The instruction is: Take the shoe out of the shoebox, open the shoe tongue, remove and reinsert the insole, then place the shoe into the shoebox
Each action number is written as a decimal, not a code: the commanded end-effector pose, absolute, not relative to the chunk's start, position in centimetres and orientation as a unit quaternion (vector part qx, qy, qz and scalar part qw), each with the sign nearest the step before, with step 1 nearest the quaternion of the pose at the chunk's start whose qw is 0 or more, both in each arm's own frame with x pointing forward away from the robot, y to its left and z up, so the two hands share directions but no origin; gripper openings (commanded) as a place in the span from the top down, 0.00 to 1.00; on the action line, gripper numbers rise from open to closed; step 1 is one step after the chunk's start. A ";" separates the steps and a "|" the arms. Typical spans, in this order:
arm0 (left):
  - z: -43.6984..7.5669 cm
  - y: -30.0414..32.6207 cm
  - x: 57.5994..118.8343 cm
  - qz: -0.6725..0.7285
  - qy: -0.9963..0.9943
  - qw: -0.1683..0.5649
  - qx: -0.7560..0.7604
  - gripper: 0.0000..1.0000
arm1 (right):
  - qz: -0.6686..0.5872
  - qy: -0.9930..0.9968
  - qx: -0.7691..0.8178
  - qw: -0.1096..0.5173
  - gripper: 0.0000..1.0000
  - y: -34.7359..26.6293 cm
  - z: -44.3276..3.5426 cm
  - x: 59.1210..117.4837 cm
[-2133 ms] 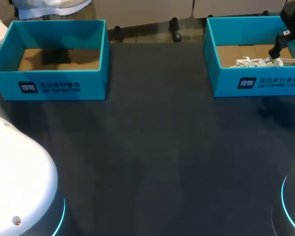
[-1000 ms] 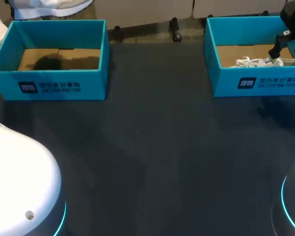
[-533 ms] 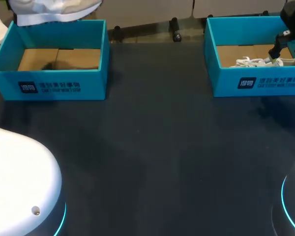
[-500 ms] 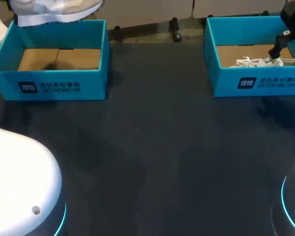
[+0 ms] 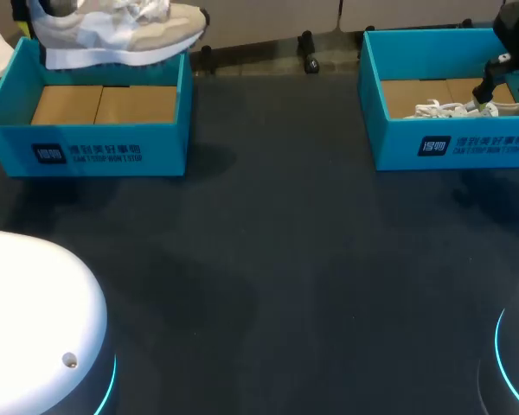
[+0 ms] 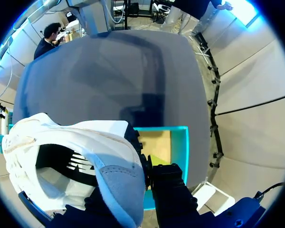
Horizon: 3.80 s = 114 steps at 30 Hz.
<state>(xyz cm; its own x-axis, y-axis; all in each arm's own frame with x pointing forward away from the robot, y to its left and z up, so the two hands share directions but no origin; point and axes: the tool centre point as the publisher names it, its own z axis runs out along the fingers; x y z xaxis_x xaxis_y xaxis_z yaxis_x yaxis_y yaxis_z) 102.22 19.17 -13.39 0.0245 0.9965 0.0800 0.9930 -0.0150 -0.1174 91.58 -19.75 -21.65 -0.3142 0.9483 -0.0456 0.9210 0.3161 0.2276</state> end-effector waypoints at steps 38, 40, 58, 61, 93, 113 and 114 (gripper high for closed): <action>-14.2 9.3 87.4 -0.077 -0.682 0.010 -0.728 1.00 | 0.079 0.806 0.580 0.086 0.00 -19.7 -21.7 91.6; -14.4 8.7 86.7 -0.076 -0.683 0.011 -0.727 1.00 | 0.079 0.806 0.580 0.086 0.00 -19.7 -21.7 91.6; -16.7 2.3 80.0 -0.078 -0.715 -0.008 -0.695 1.00 | 0.079 0.806 0.580 0.086 0.00 -19.7 -21.7 91.6; -17.5 1.0 79.1 -0.078 -0.714 -0.010 -0.695 1.00 | 0.079 0.806 0.580 0.086 0.00 -19.7 -21.7 91.6; -31.2 -6.2 75.9 -0.039 -0.714 0.044 -0.698 1.00 | 0.079 0.806 0.580 0.086 0.00 -19.7 -21.7 91.6; -36.2 -6.6 73.8 -0.044 -0.718 0.023 -0.695 1.00 | 0.079 0.806 0.580 0.086 0.00 -19.7 -21.7 91.6; -36.5 -6.6 73.7 -0.045 -0.718 0.025 -0.694 1.00 | 0.079 0.806 0.580 0.086 0.00 -19.7 -21.7 91.6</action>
